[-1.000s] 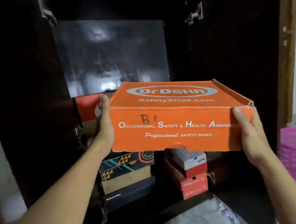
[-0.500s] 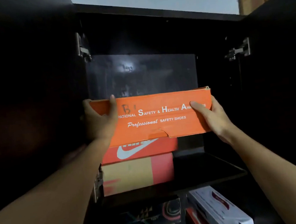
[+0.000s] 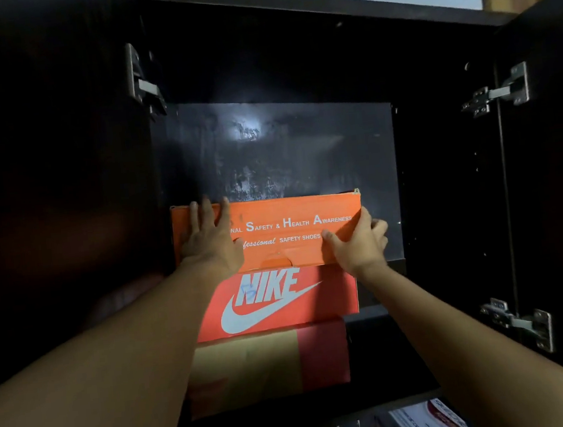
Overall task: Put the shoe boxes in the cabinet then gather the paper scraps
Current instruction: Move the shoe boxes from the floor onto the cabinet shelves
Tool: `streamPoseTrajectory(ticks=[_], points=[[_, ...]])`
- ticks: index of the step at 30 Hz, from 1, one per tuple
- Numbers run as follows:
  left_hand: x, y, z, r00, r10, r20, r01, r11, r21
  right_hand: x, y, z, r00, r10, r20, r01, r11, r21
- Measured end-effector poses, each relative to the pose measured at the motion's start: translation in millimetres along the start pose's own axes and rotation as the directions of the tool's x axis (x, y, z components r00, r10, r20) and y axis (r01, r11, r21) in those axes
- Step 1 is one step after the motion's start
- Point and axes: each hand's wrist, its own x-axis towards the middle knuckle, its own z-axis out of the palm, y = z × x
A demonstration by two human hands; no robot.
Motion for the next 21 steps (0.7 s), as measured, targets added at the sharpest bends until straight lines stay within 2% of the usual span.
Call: streamPoseTrajectory(ticks=[4,6,9,11,13,15,17,19,21], points=[[4.3,4.7,2.6,0.995,-0.001,0.100,-0.001,1.000,0.027,1.2,5.3,6.8,1.000,0.006,-0.007,-0.007,0.992,-0.126],[5.9,6.8,-4.8,0.987,-0.016,0.160,0.010,0.999,0.037,1.5,11.7,3.7,0.997,-0.008,0.072,0.021,0.982,-0.190],[7.4,7.5,-21.2,0.969,-0.030,0.244,0.009,0.996,0.086,1.6,19.6,-18.2,0.971,-0.063,0.232,0.100,0.984,-0.150],[3.1,10.8,-26.0,0.977,-0.041,0.210,0.023,0.996,0.086,-4.7,25.1,-40.5,0.961,-0.065,0.269,0.106,0.984,-0.140],[-8.6,17.9,-22.5,0.993,-0.047,0.112,0.041,0.998,0.054,-14.8,34.4,-63.9,0.972,-0.066,0.226,0.108,0.978,-0.177],[-30.0,30.1,-15.1,1.000,-0.002,0.018,0.002,1.000,-0.023,-35.5,46.9,-88.9,0.979,-0.073,0.190,0.104,0.981,-0.162],[-62.4,47.9,-3.1,0.997,0.077,-0.025,-0.080,0.981,-0.178,-69.7,64.9,-117.5,0.983,-0.078,0.167,0.100,0.986,-0.131],[-106.8,70.8,16.1,0.988,0.152,0.034,-0.131,0.927,-0.351,-116.8,90.4,-149.1,0.987,-0.073,0.141,0.092,0.988,-0.128],[-156.0,96.3,41.7,0.961,0.231,0.150,-0.121,0.843,-0.523,-168.8,121.6,-180.3,0.993,-0.034,0.109,0.051,0.986,-0.156]])
